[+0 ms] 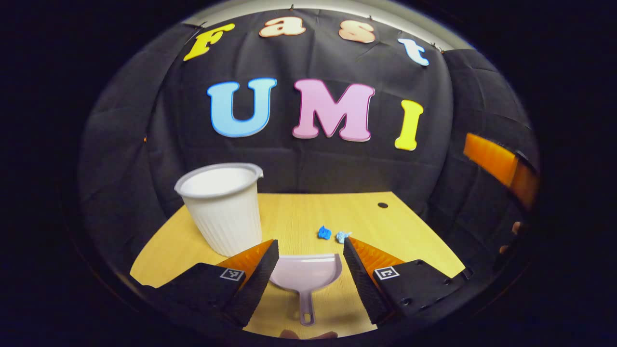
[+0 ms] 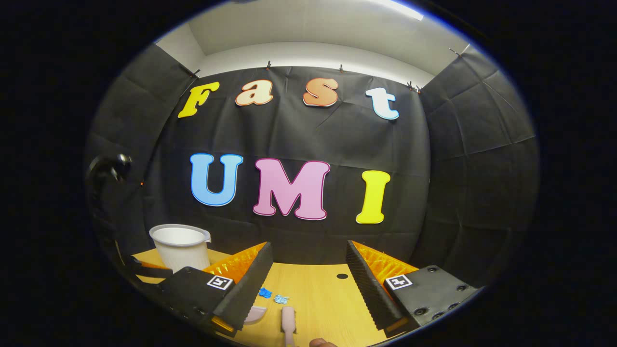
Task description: Pick up the small broom and dustpan from the desktop, sweep the trash into the dustpan with the broom, and then empty the trash into the garbage bin.
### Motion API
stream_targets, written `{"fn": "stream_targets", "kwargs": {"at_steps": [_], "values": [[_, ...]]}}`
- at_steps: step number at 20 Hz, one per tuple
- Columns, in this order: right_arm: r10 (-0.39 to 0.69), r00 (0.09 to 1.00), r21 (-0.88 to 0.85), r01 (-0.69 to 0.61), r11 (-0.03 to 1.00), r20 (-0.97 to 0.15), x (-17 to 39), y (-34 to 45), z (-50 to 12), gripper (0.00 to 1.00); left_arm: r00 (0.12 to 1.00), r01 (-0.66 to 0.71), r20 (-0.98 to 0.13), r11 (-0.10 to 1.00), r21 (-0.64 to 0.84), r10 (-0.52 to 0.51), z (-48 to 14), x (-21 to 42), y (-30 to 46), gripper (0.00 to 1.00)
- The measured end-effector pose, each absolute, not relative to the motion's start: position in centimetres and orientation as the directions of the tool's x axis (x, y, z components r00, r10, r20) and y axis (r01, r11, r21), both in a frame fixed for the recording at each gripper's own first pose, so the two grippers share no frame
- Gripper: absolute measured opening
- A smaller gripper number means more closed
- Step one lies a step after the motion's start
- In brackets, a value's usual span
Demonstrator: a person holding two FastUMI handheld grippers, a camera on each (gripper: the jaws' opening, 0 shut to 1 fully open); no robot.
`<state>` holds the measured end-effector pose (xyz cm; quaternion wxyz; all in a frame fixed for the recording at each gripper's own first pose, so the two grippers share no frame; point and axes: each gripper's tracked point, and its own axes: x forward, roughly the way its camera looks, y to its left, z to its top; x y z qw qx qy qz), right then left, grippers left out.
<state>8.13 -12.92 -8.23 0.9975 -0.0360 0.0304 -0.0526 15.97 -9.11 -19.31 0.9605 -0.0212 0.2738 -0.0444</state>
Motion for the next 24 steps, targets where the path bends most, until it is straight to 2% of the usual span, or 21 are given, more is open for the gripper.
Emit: {"fn": "stream_targets", "kwargs": {"at_steps": [2,6,12,15,16,19,22,23,24], "values": [[-0.096,0.992,-0.101,0.087,0.991,-0.084,9.1,-13.9,-9.8,0.99,0.705,0.066,-0.701,0.994,-0.091,-0.111,-24.0,14.3,-9.8,0.81],[-0.09,0.984,-0.106,0.074,0.992,-0.155,10.3,-15.0,-13.2,0.99,0.48,-0.005,-0.87,0.992,-0.126,-0.108,-30.5,13.4,-9.7,0.83],[-0.001,0.958,-0.078,-0.023,0.997,-0.285,11.5,-14.4,-18.6,0.98,0.229,-0.058,-0.971,0.995,-0.081,-0.065,-35.0,14.3,-8.7,0.83],[0.022,0.941,-0.029,-0.034,0.999,-0.338,12.2,-14.7,-20.1,0.99,0.154,-0.063,-0.988,0.997,-0.034,-0.024,-35.9,15.7,-8.2,0.83],[0.03,0.933,-0.007,-0.035,0.999,-0.36,12.4,-14.7,-20.6,0.99,0.124,-0.057,-0.992,0.998,-0.024,-0.016,-36.1,15.8,-8.0,0.72],[0.051,0.91,0.053,-0.032,0.998,-0.412,12.4,-14.4,-22.0,0.99,0.043,-0.031,-0.999,0.999,-0.03,-0.028,-36.7,15.9,-8.5,0.65],[0.061,0.885,0.053,-0.041,0.998,-0.461,12.5,-14.2,-23.4,0.99,0.002,-0.012,-1.0,1.0,-0.024,-0.024,-37.3,16.6,-8.5,0.41],[0.063,0.878,0.048,-0.045,0.998,-0.475,12.4,-14.1,-23.7,0.99,-0.016,-0.006,-0.999,0.999,-0.032,-0.032,-38.0,16.7,-8.6,0.43],[0.06,0.867,0.042,-0.045,0.998,-0.495,12.3,-14.0,-24.3,0.99,-0.028,0.001,-0.999,0.999,-0.044,-0.044,-37.6,16.6,-8.6,0.31]]}}
